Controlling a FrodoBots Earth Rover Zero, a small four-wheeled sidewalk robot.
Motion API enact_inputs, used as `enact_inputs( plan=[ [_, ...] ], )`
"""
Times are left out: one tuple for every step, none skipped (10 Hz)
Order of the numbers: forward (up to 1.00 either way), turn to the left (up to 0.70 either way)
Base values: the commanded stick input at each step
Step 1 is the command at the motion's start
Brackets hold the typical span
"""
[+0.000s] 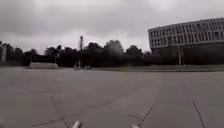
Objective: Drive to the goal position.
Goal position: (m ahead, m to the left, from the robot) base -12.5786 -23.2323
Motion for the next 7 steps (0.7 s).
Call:
enact_inputs(
  plan=[
    [0.70, 0.00],
    [0.70, 0.00],
    [0.70, 0.00],
    [0.70, 0.00],
    [0.70, 0.00],
    [0.70, 0.00],
    [0.70, 0.00]
  ],
)
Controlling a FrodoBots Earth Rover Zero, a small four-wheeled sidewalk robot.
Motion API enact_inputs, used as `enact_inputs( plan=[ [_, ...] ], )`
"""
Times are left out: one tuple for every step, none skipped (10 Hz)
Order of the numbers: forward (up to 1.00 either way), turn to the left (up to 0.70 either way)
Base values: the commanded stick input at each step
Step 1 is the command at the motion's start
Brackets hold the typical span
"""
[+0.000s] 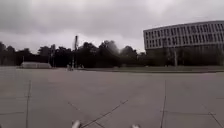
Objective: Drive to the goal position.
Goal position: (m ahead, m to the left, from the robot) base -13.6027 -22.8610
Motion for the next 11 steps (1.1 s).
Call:
enact_inputs(
  plan=[
    [0.70, -0.02],
    [0.70, -0.11],
    [0.70, -0.30],
    [0.70, -0.33],
    [0.70, -0.33],
    [0.70, -0.33],
    [0.70, -0.33],
    [0.70, -0.33],
    [0.70, -0.33],
    [0.70, -0.32],
    [0.70, -0.33]
  ],
)
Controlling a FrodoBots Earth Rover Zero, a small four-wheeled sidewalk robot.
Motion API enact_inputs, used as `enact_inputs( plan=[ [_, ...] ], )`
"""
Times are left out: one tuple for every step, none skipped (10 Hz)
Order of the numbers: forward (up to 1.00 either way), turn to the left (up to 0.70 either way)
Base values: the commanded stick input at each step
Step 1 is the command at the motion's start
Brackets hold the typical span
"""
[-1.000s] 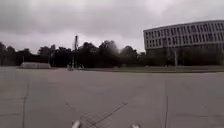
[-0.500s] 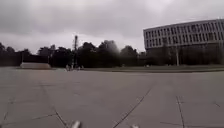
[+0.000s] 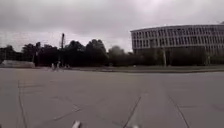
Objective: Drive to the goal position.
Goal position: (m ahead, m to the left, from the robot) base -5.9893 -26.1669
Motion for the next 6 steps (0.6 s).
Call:
enact_inputs(
  plan=[
    [0.70, -0.33],
    [0.70, -0.33],
    [0.70, -0.33],
    [0.70, -0.32],
    [0.70, -0.33],
    [0.70, -0.33]
  ],
)
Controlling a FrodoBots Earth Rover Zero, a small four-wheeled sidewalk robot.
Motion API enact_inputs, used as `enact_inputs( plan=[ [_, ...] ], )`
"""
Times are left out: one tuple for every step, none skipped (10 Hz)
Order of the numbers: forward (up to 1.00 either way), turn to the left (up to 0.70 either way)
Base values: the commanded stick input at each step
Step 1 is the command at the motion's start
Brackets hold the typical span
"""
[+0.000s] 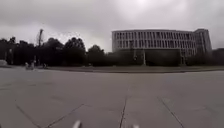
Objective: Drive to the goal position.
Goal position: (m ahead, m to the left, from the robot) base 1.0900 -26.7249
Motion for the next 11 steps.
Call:
enact_inputs(
  plan=[
    [0.70, -0.33],
    [0.70, -0.33],
    [0.70, -0.33],
    [0.70, -0.33],
    [0.70, -0.33],
    [0.70, -0.33],
    [0.70, -0.33],
    [0.70, -0.33],
    [0.70, -0.33],
    [0.70, -0.33],
    [0.70, -0.33]
  ],
)
